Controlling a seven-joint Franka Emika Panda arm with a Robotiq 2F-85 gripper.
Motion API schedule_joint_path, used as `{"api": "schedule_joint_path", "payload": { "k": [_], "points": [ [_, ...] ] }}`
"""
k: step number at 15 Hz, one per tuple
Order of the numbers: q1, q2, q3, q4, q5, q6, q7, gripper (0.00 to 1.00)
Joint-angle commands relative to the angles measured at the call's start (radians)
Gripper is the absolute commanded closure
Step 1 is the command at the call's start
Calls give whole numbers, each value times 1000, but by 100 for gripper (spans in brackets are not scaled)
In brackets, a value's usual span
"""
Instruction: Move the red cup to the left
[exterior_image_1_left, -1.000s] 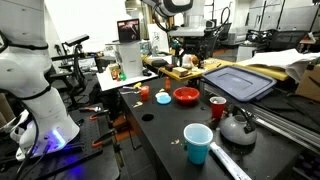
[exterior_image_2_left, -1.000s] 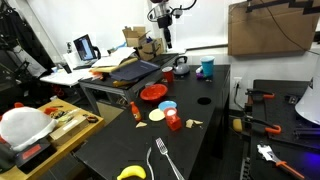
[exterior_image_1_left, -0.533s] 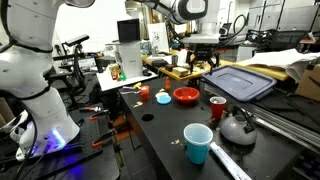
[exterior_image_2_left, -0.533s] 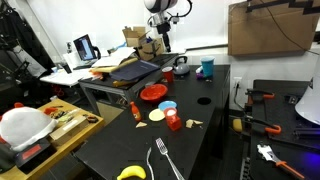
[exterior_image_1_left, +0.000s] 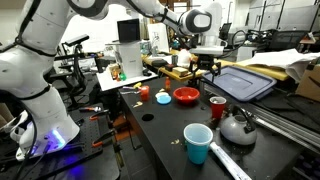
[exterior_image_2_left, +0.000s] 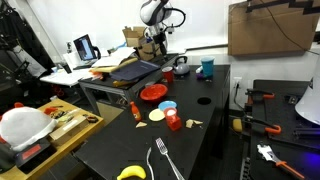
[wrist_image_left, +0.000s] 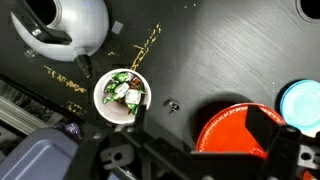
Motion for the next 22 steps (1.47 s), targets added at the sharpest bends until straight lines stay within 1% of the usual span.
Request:
{"api": "schedule_joint_path", "payload": {
  "k": [1, 8, 13, 14, 15, 22],
  "points": [
    [-7, 99, 11, 129, -37, -45, -36, 0],
    [-31, 283, 15, 307, -38, -63, -54, 0],
    [-29, 378, 17, 424, -40, -76, -57, 0],
    [-28, 391, 15, 444, -43, -78, -58, 25],
    [-27, 402, 12, 462, -45, -79, -59, 26],
    [-38, 433, 15, 555, -35, -143, -68, 79]
  ]
}}
